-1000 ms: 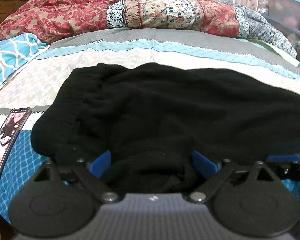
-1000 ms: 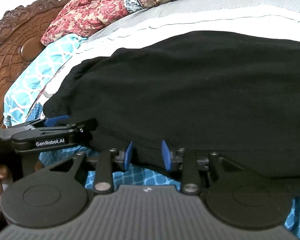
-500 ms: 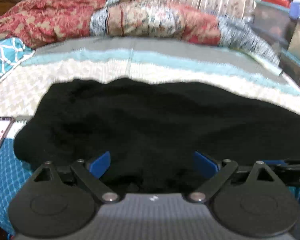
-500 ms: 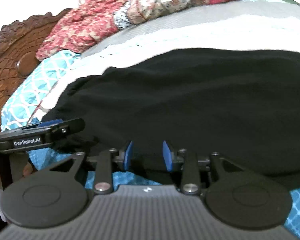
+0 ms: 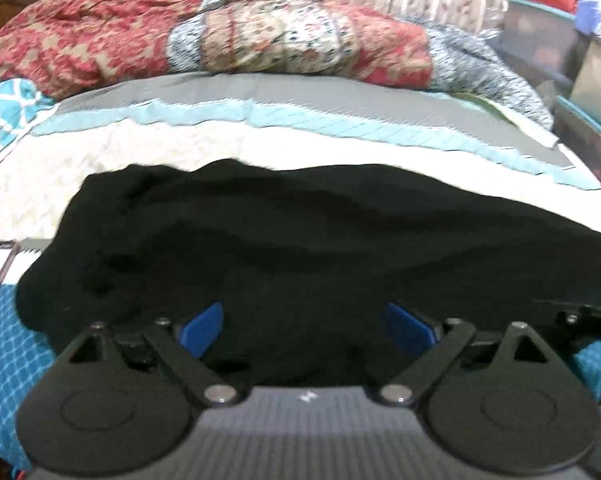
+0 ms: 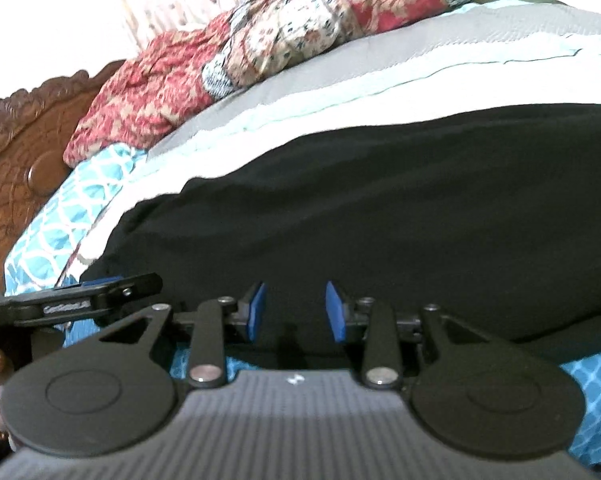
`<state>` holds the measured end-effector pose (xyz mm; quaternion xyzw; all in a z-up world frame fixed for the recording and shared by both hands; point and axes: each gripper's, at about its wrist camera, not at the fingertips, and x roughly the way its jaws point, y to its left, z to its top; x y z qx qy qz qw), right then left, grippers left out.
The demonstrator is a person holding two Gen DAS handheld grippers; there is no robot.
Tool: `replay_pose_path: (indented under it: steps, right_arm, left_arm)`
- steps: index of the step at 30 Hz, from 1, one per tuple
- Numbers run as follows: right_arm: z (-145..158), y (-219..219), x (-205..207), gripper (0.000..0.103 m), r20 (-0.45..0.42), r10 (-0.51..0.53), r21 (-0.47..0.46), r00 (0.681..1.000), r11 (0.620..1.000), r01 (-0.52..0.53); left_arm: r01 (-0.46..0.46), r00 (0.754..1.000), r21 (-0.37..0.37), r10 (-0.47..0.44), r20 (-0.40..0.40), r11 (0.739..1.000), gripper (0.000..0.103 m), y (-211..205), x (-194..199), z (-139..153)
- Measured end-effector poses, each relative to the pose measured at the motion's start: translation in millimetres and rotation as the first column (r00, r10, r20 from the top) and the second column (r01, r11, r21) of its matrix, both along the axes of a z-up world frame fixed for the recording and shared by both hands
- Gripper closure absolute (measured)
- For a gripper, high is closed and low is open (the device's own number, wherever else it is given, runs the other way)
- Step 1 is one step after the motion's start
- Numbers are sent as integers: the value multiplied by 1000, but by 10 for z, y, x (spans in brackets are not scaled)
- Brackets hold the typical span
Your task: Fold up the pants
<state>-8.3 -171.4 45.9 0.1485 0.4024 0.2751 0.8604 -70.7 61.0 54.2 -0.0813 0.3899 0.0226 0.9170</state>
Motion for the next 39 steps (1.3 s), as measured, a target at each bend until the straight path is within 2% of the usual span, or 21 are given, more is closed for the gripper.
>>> replay_pose_path:
  steps: [5, 8, 10, 13, 18, 22, 24, 26, 27, 29, 31, 33, 36, 39]
  right_arm:
    - [-98, -74, 29, 66, -32, -49, -23, 998, 999, 48]
    - [-172, -179, 24, 67, -52, -82, -46, 995, 996, 79]
    - [-202, -274, 19, 68, -69, -94, -39, 993, 995, 92]
    - [-195, -373, 1, 68, -78, -107, -17, 991, 994, 106]
    - [-95, -590, -70, 66, -25, -153, 21, 988, 988, 154]
    - [-62, -796, -84, 66, -3, -222, 50, 975, 974, 222]
    - [-97, -893, -58, 66, -13, -256, 35, 967, 966, 256]
    - [-180, -994, -12, 66, -58, -293, -1, 954, 956, 293]
    - [-222, -1069, 0, 68, -86, -305, 6, 948, 952, 307]
    - [-187, -1212, -51, 68, -87, -332, 63, 939, 939, 338]
    - [-49, -1423, -146, 67, -13, -396, 79, 918, 915, 396]
    - [62, -1735, -220, 66, 36, -484, 104, 874, 872, 478]
    - [129, -2267, -272, 63, 30, -625, 134, 780, 776, 617]
    - [142, -2616, -335, 63, 40, -714, 112, 699, 698, 707]
  left_arm:
    - [23, 998, 31, -22, -51, 999, 11, -141, 94, -128]
    - [16, 992, 63, -8, -125, 998, 13, -144, 159, -276]
    - [18, 990, 80, -7, -142, 997, 13, -133, 174, -323]
    - [19, 991, 75, -9, -131, 997, 13, -156, 151, -269]
    - [38, 997, -16, -39, -72, 999, 12, -179, 148, -61]
    - [102, 995, -30, -102, -14, 994, 12, -409, 194, 70]
    - [134, 991, -17, -135, -18, 991, 12, -538, 258, 57]
    - [152, 986, 3, -152, -62, 988, 12, -647, 344, -46]
    - [158, 982, 17, -156, -106, 987, 12, -688, 402, -131]
    - [151, 971, 28, -142, -192, 988, 15, -711, 499, -308]
    - [142, 970, 14, -136, -201, 990, 14, -714, 483, -359]
    - [159, 969, 10, -155, -192, 987, 14, -741, 467, -316]
    - [167, 969, -29, -169, -179, 986, 14, -799, 484, -244]
    - [209, 968, -20, -210, -140, 978, 14, -989, 538, -142]
